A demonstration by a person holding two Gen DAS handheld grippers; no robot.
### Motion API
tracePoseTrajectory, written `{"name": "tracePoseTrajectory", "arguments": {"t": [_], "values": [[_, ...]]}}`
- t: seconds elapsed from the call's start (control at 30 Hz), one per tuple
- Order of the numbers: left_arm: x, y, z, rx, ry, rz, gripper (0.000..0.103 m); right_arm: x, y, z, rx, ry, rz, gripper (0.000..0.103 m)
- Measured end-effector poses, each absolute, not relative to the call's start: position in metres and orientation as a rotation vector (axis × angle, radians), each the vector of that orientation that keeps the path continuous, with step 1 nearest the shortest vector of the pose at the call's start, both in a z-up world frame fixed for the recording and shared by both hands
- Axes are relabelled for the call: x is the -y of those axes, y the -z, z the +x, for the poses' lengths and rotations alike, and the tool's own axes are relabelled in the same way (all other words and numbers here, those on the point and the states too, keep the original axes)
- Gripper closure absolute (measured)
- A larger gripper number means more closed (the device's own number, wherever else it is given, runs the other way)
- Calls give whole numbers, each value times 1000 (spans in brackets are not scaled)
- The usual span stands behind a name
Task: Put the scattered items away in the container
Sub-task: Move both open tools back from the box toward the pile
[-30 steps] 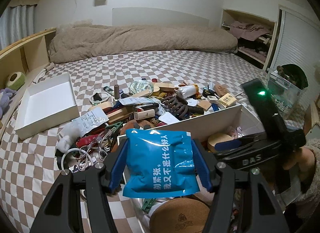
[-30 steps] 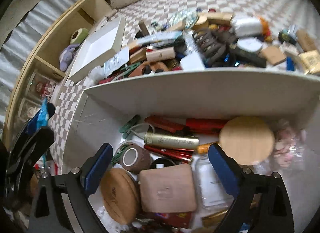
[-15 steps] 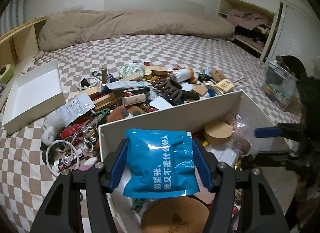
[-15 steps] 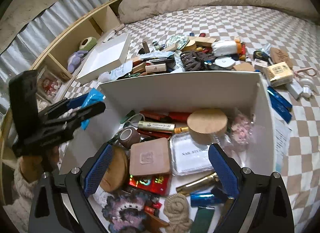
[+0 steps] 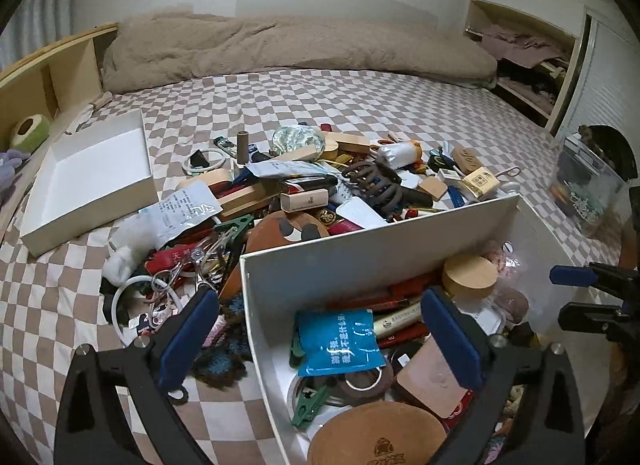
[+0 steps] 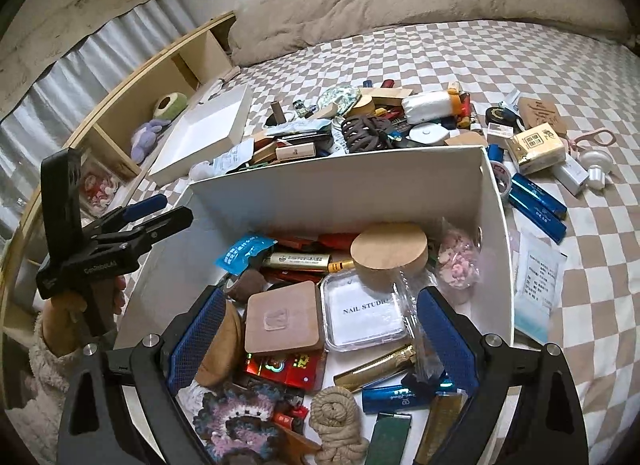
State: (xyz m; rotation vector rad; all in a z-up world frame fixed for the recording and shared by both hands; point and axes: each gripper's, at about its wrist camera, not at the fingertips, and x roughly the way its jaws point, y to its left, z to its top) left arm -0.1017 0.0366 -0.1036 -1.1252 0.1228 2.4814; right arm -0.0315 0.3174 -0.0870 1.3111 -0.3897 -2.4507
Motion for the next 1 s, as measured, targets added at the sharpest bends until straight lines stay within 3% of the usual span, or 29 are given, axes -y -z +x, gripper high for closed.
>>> {"name": "tracePoseTrajectory", "arguments": {"t": [1.0], "values": [[-39,88,-71,-102,-2473,-1085,1,-319,68,-21,304,2591,1231,7]]}}
